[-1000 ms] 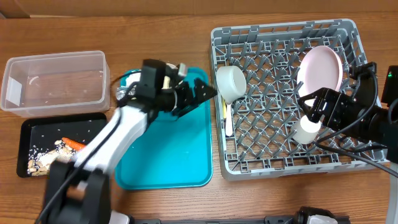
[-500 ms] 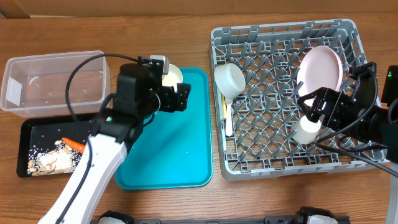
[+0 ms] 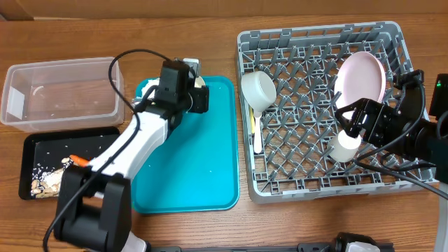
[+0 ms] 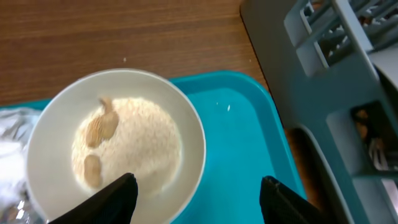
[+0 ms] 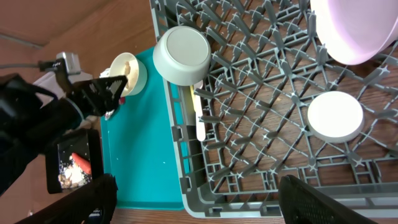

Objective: Sort waste into correct bins and load items into the dishwasher rack
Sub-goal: 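Grasp the white rice bowl rim with the left gripper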

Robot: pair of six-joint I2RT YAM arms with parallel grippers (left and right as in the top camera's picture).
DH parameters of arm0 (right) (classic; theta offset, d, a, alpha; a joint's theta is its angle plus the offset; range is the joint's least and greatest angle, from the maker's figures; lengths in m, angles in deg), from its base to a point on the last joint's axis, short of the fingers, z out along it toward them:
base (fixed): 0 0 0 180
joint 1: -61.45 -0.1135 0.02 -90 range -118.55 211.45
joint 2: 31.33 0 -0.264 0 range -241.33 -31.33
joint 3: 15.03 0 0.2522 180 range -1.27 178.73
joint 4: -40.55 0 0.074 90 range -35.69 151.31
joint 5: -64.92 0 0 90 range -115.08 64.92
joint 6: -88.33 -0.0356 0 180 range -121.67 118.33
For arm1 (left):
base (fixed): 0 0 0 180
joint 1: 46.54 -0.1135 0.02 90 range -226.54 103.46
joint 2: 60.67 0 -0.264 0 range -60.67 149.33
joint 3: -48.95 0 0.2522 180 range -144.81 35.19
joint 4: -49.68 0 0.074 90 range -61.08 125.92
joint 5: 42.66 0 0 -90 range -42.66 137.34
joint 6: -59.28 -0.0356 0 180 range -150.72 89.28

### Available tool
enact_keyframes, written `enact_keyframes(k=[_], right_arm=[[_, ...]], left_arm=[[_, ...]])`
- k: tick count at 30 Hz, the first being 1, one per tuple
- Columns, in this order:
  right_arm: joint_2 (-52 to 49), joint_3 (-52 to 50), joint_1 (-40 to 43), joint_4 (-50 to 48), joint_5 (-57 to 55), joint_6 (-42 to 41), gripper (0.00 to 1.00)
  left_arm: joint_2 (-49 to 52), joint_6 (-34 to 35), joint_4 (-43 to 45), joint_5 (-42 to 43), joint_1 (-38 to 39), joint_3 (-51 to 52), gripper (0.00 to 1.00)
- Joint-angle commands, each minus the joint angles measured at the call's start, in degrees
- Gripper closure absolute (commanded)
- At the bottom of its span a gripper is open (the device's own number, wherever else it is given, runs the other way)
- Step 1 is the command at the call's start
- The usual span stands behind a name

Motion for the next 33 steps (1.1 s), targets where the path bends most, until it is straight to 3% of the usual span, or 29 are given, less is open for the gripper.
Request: enact_keyframes(k=[1,4,10,21,26,30,33], right_arm=[[0.20,0.35,0.11,-0.22,-0.59,0.13,0.14],[0.20,0.35,0.11,-0.15,-0.59,0.13,0.14],[0.20,0.35,0.11,-0.17,-0.59,0.13,0.14],[0.20,0.35,0.11,-0.15,-0.57,0.11,0.14],[0.20,0.35,0.11,0.15,-0.57,0.13,0.14],[0.20,0.35,0.11,0.50,-0.57,0.13,0.14],[0.20,0.35,0.11,0.52,-0.57,0.13,0.14]], left_arm=[[4.07,-1.92,1.49,-0.79,0.46,-1.57,0.35],[6.40,-3.02,2.73,-0.50,0.44,-1.57,0.37],[9.09,-4.50,4.20,0.50,0.50,-1.57,0.52],[10.16,-7.96,2.14,-0.02,2.25,-1.55,0.63],[10.43,-8.15,2.25,-0.70,2.27,-1.55,0.76],[10.43,-8.02,1.99,-2.51,2.27,-1.55,0.94],[10.36,-6.80,1.01,-2.49,2.27,-1.57,0.96]])
